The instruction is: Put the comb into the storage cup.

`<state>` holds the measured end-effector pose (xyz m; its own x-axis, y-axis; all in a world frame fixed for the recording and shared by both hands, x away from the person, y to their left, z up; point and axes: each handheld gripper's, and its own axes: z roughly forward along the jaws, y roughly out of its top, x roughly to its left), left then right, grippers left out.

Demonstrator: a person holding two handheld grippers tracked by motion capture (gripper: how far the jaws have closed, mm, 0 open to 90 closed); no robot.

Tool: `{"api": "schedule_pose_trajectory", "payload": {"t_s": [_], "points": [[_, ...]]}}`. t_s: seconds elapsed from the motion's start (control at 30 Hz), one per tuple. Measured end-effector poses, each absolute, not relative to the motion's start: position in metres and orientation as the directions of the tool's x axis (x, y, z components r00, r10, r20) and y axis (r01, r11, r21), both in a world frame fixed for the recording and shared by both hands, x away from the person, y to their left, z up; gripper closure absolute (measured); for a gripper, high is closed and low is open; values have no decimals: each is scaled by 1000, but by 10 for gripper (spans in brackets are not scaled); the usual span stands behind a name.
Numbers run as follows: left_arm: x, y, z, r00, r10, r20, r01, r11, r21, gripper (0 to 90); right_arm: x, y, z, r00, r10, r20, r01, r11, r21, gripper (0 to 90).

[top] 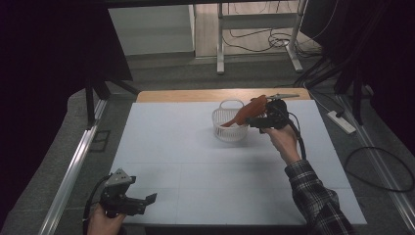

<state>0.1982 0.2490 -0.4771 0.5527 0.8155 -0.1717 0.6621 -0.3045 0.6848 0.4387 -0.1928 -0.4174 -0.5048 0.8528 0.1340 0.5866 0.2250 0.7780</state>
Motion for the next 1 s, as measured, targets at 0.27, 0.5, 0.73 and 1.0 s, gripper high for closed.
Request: {"api": "schedule_pose_trajectory", "payload": {"t_s": [0.27,0.5,0.73,1.0], "points": [[198,249,-477,552,816,-171,662,-304,685,12,434,-193,-415,-526,843,113,579,257,774,17],[198,249,-477,558,812,-169,656,-308,689,9,428,-194,-413,-544,833,98,567,279,775,6],[197,249,-477,556,814,-170,655,-303,693,4,421,-196,-416,-556,826,90,559,291,777,4],[197,249,-476,557,814,-167,652,-303,695,4,417,-200,-420,-560,824,87,562,301,771,0]]}}
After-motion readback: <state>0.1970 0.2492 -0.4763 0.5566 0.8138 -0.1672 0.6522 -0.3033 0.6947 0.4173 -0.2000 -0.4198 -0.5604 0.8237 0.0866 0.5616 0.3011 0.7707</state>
